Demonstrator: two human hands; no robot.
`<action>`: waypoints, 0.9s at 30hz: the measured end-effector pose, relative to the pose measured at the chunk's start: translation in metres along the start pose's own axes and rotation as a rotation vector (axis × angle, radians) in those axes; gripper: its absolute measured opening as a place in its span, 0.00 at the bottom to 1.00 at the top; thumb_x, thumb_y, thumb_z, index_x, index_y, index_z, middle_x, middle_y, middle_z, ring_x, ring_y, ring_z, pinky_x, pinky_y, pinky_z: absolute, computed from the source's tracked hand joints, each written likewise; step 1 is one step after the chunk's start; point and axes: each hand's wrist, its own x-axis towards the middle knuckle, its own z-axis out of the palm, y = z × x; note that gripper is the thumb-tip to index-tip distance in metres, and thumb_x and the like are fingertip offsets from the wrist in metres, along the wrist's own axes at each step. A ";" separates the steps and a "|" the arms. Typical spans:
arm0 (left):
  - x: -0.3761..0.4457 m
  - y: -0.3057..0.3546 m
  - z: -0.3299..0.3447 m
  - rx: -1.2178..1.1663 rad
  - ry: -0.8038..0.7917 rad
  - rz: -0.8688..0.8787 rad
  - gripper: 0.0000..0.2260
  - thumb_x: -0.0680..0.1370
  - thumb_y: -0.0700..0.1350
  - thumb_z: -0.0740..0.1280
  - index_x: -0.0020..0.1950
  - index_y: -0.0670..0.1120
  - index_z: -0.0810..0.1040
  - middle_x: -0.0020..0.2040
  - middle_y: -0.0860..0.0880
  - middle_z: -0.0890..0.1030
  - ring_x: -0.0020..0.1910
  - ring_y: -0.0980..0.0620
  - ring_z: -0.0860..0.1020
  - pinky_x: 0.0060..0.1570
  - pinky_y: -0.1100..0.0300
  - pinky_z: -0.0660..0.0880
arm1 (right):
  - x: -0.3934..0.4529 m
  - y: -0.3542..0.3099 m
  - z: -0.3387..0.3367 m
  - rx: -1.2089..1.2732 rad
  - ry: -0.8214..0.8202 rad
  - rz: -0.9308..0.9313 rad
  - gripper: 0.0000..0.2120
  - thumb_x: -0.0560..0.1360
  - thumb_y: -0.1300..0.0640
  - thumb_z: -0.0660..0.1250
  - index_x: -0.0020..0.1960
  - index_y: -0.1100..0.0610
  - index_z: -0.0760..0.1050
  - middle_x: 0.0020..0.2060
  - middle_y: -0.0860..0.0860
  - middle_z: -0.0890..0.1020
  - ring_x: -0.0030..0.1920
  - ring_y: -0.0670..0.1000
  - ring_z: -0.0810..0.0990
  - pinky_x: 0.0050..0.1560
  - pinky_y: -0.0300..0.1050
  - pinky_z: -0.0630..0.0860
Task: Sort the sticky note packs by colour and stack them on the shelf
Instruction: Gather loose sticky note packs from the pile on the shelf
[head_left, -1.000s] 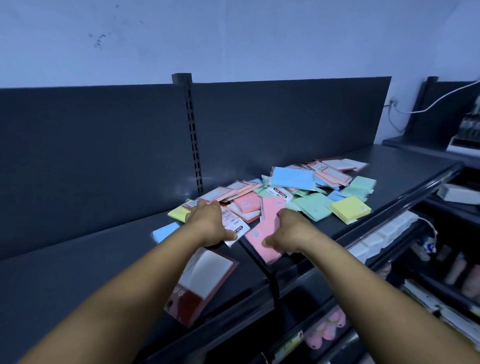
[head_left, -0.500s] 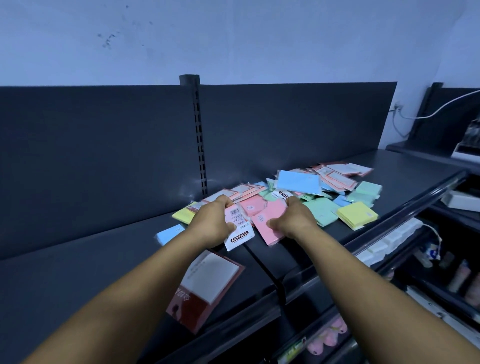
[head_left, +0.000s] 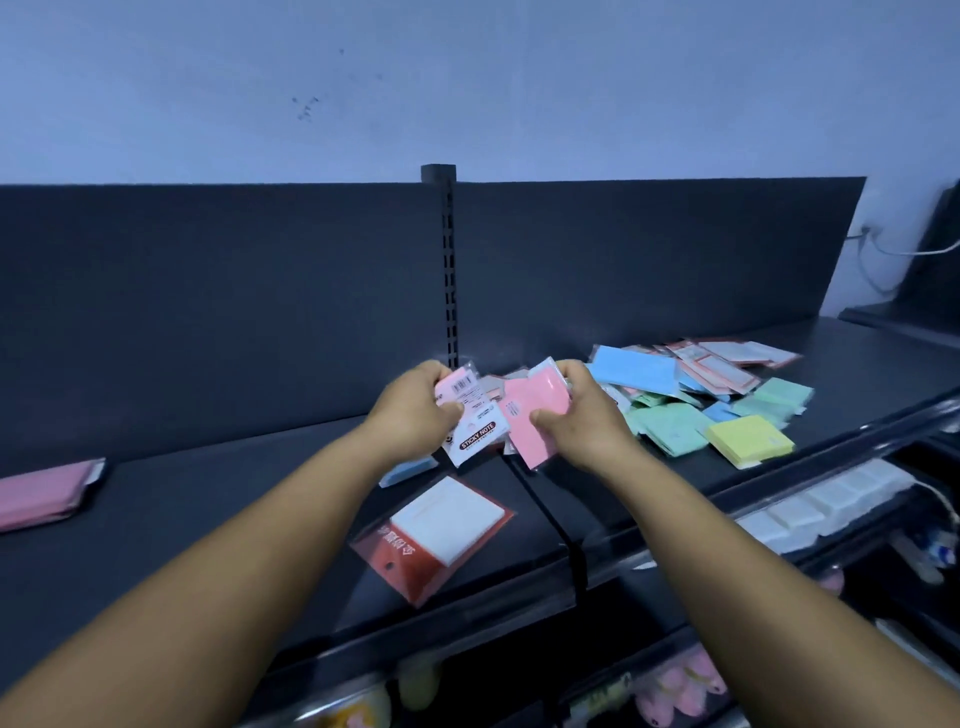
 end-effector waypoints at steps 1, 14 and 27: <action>-0.005 -0.001 -0.005 -0.008 0.006 -0.007 0.08 0.76 0.40 0.66 0.42 0.52 0.70 0.47 0.48 0.82 0.47 0.47 0.81 0.50 0.51 0.78 | -0.003 -0.005 0.002 0.002 -0.028 -0.035 0.18 0.75 0.58 0.67 0.60 0.47 0.66 0.51 0.47 0.79 0.51 0.53 0.79 0.51 0.47 0.75; -0.090 -0.051 -0.090 0.038 -0.021 -0.159 0.10 0.75 0.36 0.65 0.54 0.46 0.77 0.48 0.48 0.84 0.45 0.51 0.81 0.47 0.59 0.77 | -0.037 -0.088 0.080 0.038 -0.475 -0.285 0.13 0.74 0.60 0.67 0.57 0.51 0.74 0.51 0.49 0.81 0.50 0.51 0.81 0.49 0.49 0.80; -0.177 -0.150 -0.192 -0.048 0.270 -0.426 0.03 0.77 0.39 0.67 0.45 0.46 0.77 0.39 0.51 0.81 0.36 0.56 0.78 0.36 0.67 0.73 | -0.087 -0.172 0.208 0.305 -0.639 -0.142 0.09 0.75 0.66 0.64 0.43 0.53 0.77 0.39 0.52 0.82 0.35 0.50 0.78 0.33 0.43 0.75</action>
